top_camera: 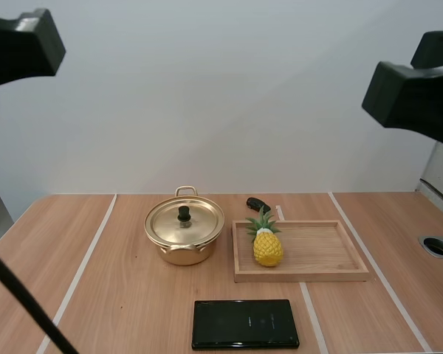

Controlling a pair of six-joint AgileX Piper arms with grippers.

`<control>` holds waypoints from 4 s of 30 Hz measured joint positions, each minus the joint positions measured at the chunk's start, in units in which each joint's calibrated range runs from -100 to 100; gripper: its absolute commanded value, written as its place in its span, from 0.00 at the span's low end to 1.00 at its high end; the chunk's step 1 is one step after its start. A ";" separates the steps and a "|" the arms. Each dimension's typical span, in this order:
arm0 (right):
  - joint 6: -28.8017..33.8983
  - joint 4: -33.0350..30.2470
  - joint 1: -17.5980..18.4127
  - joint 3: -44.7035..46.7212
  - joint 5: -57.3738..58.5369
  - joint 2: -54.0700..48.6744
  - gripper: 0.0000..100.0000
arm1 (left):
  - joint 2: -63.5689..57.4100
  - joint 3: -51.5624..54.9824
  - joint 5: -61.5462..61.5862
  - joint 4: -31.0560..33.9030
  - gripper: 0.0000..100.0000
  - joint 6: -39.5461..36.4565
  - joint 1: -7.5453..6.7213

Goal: Open the pot, put the grape inside, and close it

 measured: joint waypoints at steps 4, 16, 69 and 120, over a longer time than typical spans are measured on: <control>0.54 -0.71 0.00 0.04 0.56 -0.24 0.00 | -3.75 0.00 1.77 0.56 0.00 -0.29 -0.16; 0.63 -2.93 0.06 3.79 -0.80 -0.30 0.00 | -4.29 11.63 1.15 1.61 0.00 -1.38 -0.16; 0.72 -10.69 0.46 67.97 -51.66 -0.17 0.00 | -4.17 60.08 -33.42 10.39 0.00 -11.68 0.06; 1.96 -10.69 0.46 68.11 -45.58 -0.17 0.00 | -4.17 60.24 -9.49 9.25 0.00 -20.25 0.06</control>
